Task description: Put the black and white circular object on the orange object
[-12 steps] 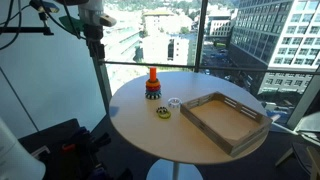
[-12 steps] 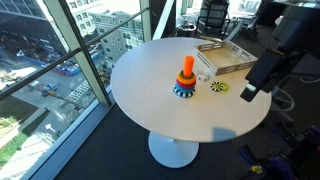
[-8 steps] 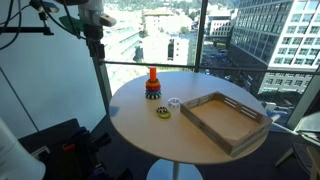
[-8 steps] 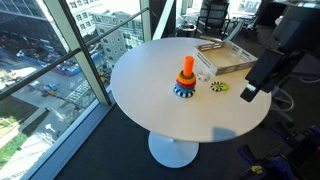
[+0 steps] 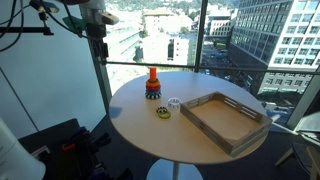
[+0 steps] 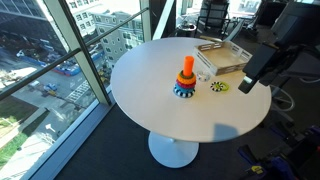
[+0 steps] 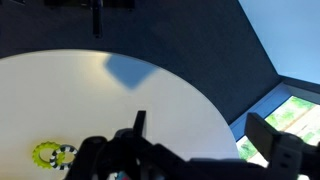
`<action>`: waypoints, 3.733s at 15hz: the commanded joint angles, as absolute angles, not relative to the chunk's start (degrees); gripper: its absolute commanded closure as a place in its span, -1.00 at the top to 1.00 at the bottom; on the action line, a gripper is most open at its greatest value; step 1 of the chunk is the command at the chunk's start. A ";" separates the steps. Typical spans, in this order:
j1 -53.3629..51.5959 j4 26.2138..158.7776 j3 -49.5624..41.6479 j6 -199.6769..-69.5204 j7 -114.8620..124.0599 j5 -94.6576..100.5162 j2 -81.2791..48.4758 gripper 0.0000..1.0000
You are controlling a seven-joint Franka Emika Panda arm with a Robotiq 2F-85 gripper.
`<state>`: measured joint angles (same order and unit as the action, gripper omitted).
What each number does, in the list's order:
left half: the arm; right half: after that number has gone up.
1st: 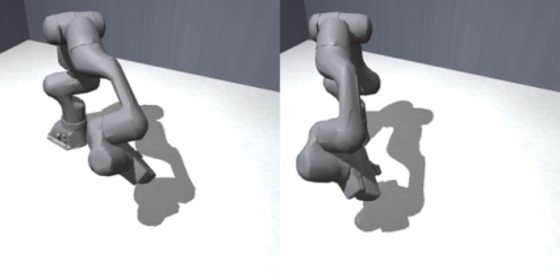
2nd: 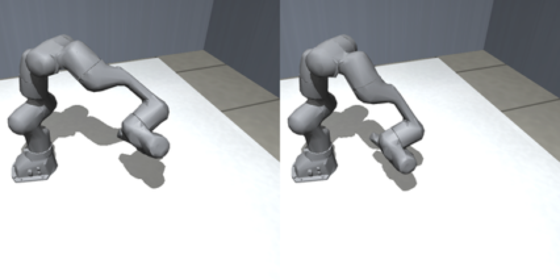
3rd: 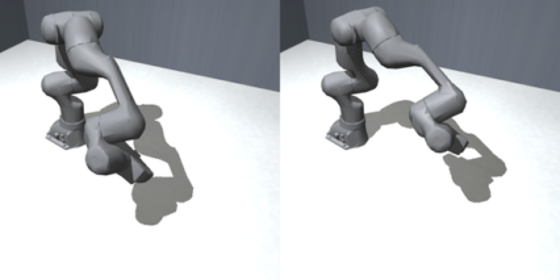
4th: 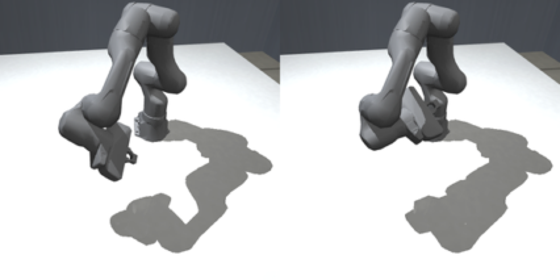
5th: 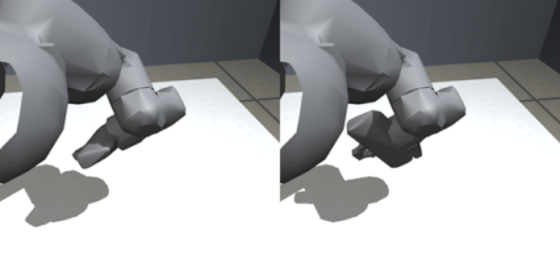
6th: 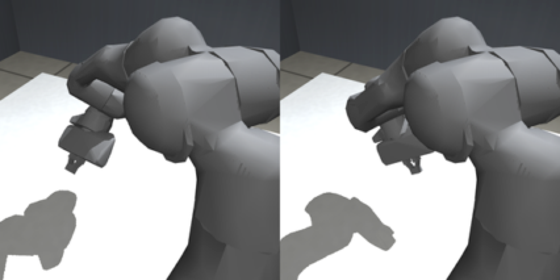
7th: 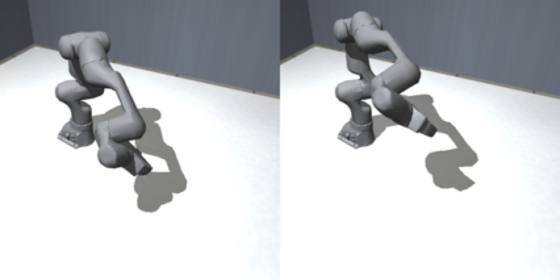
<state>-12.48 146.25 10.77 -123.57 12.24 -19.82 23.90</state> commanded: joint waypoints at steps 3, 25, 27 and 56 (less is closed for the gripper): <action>-8.12 144.36 12.84 -126.70 20.47 -11.94 22.82 1.00; -1.13 127.33 6.04 -128.40 28.06 5.61 -3.29 1.00; -1.55 126.27 5.08 -129.94 27.54 8.38 -5.04 1.00; -4.27 125.83 -2.92 -140.42 35.89 11.36 -19.55 1.00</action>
